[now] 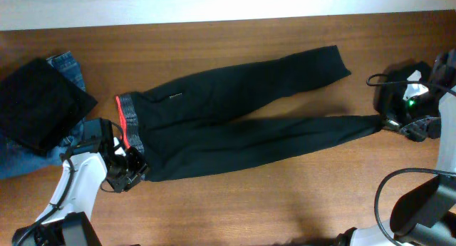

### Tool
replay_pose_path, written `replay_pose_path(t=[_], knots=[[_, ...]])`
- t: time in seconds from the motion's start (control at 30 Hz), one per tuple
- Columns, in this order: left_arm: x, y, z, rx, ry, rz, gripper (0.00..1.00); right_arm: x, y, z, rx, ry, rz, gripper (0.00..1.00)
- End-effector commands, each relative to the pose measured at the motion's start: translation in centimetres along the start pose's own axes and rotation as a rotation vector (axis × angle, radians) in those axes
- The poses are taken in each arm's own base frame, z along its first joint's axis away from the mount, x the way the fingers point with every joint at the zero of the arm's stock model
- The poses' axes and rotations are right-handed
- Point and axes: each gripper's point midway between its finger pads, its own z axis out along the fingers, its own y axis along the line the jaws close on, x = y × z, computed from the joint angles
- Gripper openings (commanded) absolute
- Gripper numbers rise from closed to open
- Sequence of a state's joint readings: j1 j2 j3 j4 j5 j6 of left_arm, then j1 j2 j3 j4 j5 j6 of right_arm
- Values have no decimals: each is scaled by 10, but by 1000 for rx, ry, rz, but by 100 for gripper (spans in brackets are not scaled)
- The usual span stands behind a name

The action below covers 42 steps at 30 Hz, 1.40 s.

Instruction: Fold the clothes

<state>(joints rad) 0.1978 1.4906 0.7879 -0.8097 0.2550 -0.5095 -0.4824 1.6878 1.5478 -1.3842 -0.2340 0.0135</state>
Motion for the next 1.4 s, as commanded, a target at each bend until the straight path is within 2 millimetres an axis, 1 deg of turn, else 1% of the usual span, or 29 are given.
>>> replay_pose_path(t=[0.0, 0.07, 0.1, 0.13, 0.2, 0.3, 0.4, 0.5, 0.6, 0.67, 0.7, 0.77, 0.8, 0.83, 0.87, 1.0, 1.07, 1.2, 1.3, 1.37], knots=[[3, 1, 2, 3, 11, -2, 43, -5, 1, -4, 9, -15, -20, 5], [6, 3, 2, -3, 22, -6, 45, -4, 1, -4, 9, -15, -20, 4], [8, 4, 2, -9, 32, -9, 47, -4, 1, -4, 9, -15, -20, 4], [12, 6, 2, -16, 46, -13, 54, -4, 1, -4, 9, -14, -20, 5], [18, 9, 1, -31, 71, -21, 61, -4, 1, -4, 9, -12, -20, 4], [23, 13, 4, -40, 84, -61, 62, -4, 2, -4, 8, -12, -26, 5], [22, 15, 12, -33, 68, -113, 62, -4, 1, -4, 9, -12, -26, 5], [17, 15, 21, -11, 32, -131, 63, -4, 2, -4, 8, -12, -26, 5], [11, 11, 25, 15, 1, -135, 61, -4, 1, -4, 9, -11, -26, 5], [10, 11, 25, 14, -1, -134, 56, -4, 1, -4, 9, -12, -26, 4], [11, 12, 25, 13, 1, -134, 50, -4, 1, -4, 9, -11, -26, 5], [12, 12, 25, 12, 3, -135, 33, -4, 1, -4, 9, -12, -26, 4], [12, 12, 25, 11, 6, -135, 23, -4, 1, -4, 9, -12, -26, 5], [16, 14, 25, 1, 21, -140, 5, -4, 1, -4, 9, -12, -27, 5], [18, 16, 25, -5, 30, -143, 0, -4, 1, -4, 9, -12, -27, 5], [36, 25, 22, -47, 94, -154, 1, -4, 1, -4, 9, -12, -27, 5], [37, 24, 20, -43, 92, -133, 1, -4, 1, -4, 9, -12, -27, 5], [30, 17, 6, -11, 39, -83, 0, -2, 1, -4, 9, -5, -25, 5], [21, 10, -10, 17, -33, -30, 0, 0, 1, -4, 9, 4, -23, 5], [14, 10, -24, 8, -102, -18, 1, 1, 1, -4, 9, 6, -22, 5]])
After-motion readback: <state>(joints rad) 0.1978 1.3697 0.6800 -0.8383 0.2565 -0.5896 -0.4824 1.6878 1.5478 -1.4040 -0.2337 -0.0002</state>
